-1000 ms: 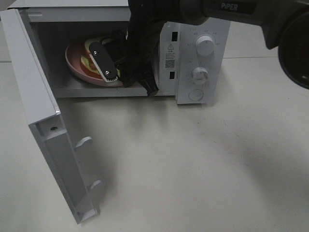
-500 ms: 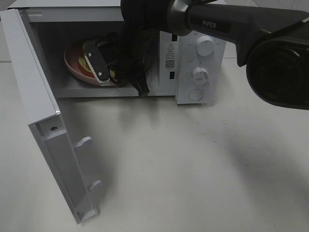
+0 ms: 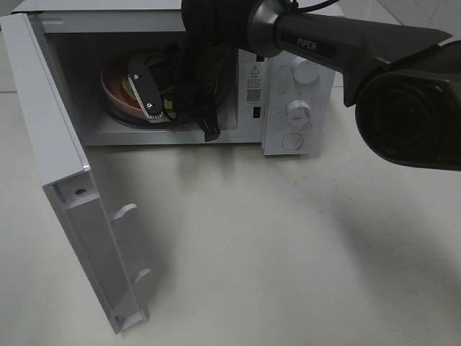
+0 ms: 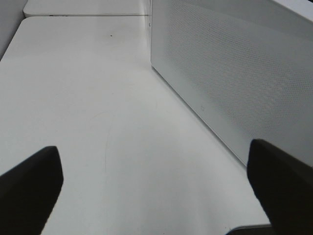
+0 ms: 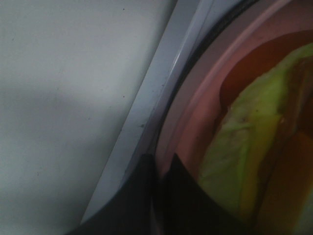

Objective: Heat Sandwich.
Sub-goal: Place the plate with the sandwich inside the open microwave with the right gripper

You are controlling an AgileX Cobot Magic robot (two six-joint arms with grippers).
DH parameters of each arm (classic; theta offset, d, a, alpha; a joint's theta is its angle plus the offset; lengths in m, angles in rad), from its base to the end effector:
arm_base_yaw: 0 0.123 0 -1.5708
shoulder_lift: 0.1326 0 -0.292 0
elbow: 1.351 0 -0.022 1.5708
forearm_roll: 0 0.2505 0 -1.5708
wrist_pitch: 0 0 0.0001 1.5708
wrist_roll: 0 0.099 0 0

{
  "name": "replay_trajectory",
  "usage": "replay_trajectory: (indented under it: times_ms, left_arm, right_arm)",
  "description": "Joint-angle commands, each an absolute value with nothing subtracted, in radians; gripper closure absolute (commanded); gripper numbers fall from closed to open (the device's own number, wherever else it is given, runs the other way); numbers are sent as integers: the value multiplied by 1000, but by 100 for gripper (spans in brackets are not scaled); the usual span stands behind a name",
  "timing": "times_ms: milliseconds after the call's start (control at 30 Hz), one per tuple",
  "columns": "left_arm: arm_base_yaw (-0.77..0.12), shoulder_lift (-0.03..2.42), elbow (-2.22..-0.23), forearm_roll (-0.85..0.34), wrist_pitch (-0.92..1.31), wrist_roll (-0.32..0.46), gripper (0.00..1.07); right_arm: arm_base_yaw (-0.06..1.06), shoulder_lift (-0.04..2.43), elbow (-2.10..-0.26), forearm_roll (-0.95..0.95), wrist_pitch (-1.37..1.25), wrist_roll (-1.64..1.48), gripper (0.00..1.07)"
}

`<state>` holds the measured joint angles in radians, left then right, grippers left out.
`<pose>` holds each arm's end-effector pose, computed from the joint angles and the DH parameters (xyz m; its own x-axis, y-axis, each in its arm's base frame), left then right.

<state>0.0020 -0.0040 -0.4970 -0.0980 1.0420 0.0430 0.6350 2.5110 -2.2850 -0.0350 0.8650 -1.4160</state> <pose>-0.0047 -0.0084 0.2746 -0.4370 -0.0074 -0.8994 0.0712 0.9965 -0.0428 0.4530 0.3305 0.1661 0.4870 -0.8721 -0.0485 -0.7496 -0.3888 -0.5356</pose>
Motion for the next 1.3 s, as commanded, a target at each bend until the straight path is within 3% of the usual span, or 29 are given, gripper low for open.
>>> replay_trajectory:
  times_ms: [33, 333, 467, 600, 633, 667, 833, 1300]
  left_arm:
    - [-3, -29, -493, -100, 1035, 40, 10]
    - [-3, -29, -493, -100, 1035, 40, 10]
    - [-3, -29, -493, -100, 1035, 40, 10]
    - [-3, -29, -493, -100, 1035, 40, 10]
    - [-3, -29, -493, -100, 1035, 40, 10]
    - [-3, -29, -493, -100, 1035, 40, 10]
    - [-3, -29, -493, -100, 1035, 40, 10]
    - [-3, -29, -493, -100, 1035, 40, 10]
  right_arm:
    - [627, 2504, -2297, -45, 836, -1401, 103]
    - [627, 2504, -2297, -72, 843, -1334, 96]
    - [627, 2504, -2297, -72, 843, -1307, 84]
    - [628, 2503, -2297, -71, 843, -1260, 62]
    - [628, 2503, -2297, -71, 843, -1260, 62]
    - [628, 2501, -2291, -64, 841, -1241, 53]
    - [630, 2486, -2276, -24, 840, -1211, 42]
    - [630, 2360, -2049, 7, 704, -1212, 39]
